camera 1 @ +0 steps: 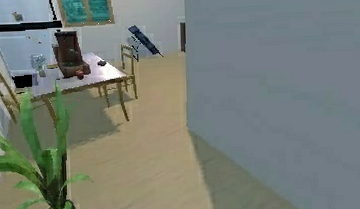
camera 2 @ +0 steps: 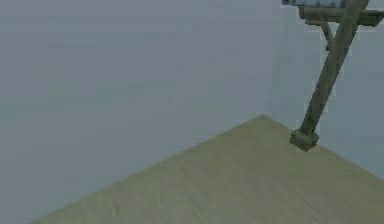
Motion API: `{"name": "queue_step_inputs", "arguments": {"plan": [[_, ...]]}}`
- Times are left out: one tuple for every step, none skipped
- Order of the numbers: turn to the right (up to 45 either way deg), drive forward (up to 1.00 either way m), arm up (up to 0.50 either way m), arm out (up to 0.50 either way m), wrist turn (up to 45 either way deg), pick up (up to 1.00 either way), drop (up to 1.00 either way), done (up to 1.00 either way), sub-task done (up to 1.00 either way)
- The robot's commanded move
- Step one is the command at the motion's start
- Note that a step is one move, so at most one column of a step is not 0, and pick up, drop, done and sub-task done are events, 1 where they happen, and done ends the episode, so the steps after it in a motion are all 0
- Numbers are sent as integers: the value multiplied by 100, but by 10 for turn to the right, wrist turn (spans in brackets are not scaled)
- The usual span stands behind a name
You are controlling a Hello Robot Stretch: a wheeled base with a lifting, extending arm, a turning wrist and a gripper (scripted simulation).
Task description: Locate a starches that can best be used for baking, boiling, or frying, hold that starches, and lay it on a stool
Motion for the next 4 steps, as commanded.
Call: {"name": "queue_step_inputs", "arguments": {"plan": [[0, 100, 0, 0, 0, 0, 0, 0, 0], [-60, 0, 0, 0, 0, 0, 0, 0, 0], [0, 5, 0, 0, 0, 0, 0, 0, 0], [-360, 0, 0, 0, 0, 0, 0, 0, 0]]}}
